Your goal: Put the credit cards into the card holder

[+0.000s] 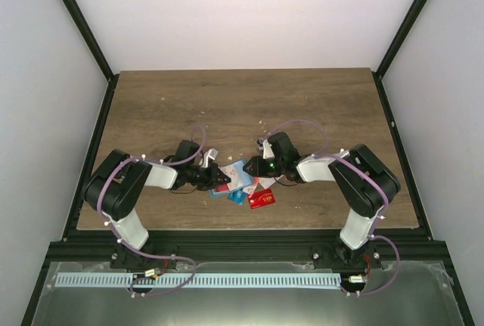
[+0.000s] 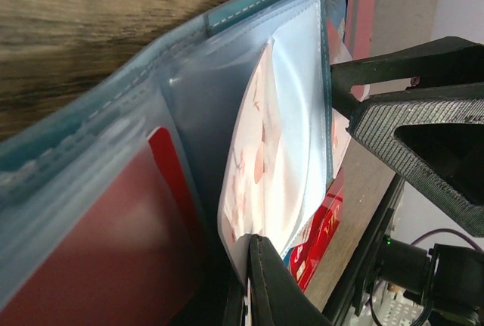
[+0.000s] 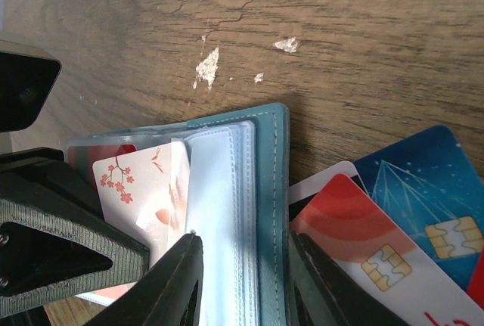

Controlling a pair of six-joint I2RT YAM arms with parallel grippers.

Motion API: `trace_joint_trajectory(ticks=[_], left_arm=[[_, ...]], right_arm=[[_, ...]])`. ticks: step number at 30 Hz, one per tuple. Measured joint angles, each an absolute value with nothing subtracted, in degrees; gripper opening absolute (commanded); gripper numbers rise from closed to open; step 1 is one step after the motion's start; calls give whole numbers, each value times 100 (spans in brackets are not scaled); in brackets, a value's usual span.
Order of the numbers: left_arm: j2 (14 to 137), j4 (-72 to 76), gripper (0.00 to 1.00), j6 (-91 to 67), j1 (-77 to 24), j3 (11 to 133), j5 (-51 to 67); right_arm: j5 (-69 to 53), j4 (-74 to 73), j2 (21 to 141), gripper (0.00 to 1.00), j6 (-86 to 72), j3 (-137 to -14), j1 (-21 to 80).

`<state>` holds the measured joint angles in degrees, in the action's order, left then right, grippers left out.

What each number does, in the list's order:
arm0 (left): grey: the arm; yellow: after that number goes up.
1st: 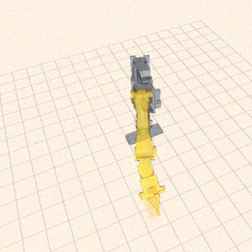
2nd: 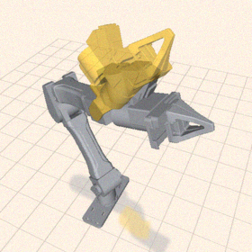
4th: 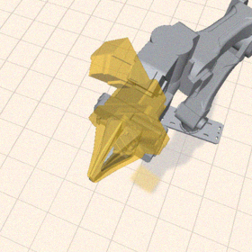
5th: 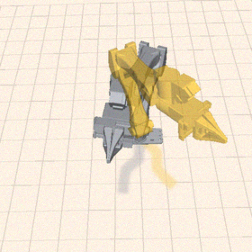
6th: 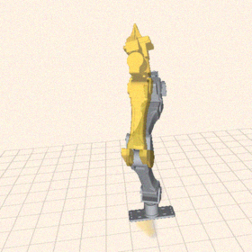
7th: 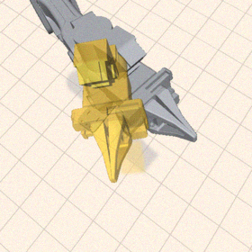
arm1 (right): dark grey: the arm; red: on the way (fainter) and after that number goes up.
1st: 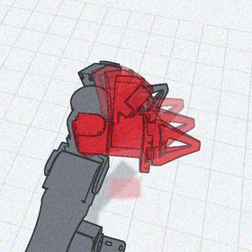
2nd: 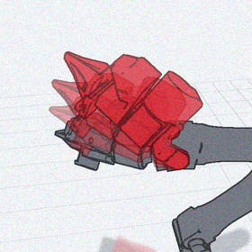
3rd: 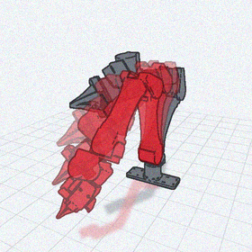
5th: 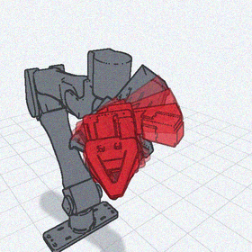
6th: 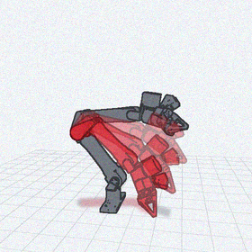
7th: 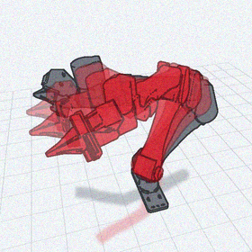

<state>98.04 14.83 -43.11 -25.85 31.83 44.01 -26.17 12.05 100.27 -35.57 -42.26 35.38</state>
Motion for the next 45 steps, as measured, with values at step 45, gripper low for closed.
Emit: trace_joint_trajectory(ticks=[45], left_arm=[[8831,893,7,-4451,-2602,2547,4051]], right_arm=[[-2923,1806,10409,24,-3454,-4222,3551]])
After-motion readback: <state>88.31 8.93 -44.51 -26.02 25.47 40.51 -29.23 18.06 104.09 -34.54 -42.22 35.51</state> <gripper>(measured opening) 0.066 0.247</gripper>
